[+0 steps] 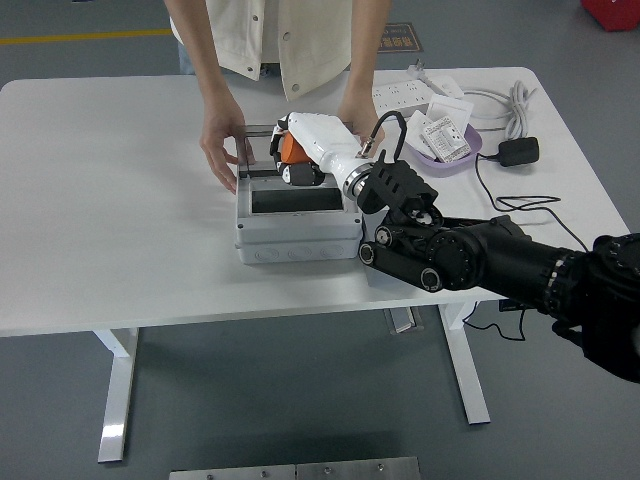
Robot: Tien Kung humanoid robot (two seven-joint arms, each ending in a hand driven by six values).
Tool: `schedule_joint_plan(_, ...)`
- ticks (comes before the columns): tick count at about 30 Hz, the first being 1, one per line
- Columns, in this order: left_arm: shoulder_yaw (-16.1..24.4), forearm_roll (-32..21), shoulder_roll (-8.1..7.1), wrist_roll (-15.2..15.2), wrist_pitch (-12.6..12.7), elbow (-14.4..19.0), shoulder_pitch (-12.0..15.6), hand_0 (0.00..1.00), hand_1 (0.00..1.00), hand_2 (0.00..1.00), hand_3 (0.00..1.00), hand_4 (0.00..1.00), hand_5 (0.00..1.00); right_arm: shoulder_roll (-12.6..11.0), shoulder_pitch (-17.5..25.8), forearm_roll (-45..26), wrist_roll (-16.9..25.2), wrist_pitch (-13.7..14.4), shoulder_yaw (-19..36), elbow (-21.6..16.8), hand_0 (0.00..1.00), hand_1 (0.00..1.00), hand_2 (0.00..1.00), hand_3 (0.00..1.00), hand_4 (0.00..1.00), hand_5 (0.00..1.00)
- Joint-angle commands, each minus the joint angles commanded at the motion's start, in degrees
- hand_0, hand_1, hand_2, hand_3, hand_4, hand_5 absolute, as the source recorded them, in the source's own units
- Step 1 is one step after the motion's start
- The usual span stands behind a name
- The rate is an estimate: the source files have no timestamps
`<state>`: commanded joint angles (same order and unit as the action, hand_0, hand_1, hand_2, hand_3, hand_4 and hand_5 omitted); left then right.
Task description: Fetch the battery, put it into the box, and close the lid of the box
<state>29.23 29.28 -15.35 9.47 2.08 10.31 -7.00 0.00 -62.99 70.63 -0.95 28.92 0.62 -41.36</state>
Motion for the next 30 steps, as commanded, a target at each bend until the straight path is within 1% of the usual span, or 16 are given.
schedule_joint_plan(8,0.1,0.0,0.22,0.1,0.0,0.0,0.2,0.619,0.767,0.683,0.731,0.687,0.223,0.0,0.8,-0.5,0.7,0.9,0.7,-0.9,0.19,0.208,0.239,0.227,0.002,0.002)
schedule_joint_plan(17,0.3,0.4,0.35,0.2,0.0,0.0,0.1,0.619,0.768,0.682,0.73,0.686,0.223,0.0,1.3,-5.9,3.8,2.9,0.7,-1.5,0.193,0.208,0.239,0.228,0.002,0.002)
schedule_joint_plan(25,0.1,0.4,0.33,0.0,0.1,0.0,-0.2,0.619,0.767,0.68,0.73,0.685,0.223,0.0,1.6,-7.6,4.8,2.5,0.6,-0.9,0.201,0.208,0.241,0.229,0.002,0.002)
schedule_joint_plan(26,0.0,0.3,0.32,-0.1,0.1,0.0,-0.2,0.619,0.767,0.681,0.731,0.685,0.223,0.0,1.6,-7.8,4.9,2.4,0.5,-0.8,0.253,0.23,0.265,0.247,0.003,0.002)
schedule_joint_plan(30,-0.3,0.1,0.33,-0.3,0.1,0.0,-0.5,0.619,0.767,0.681,0.731,0.685,0.223,0.0,1.8,-8.3,5.1,1.8,0.0,-0.2,0.253,0.23,0.265,0.247,0.003,0.002)
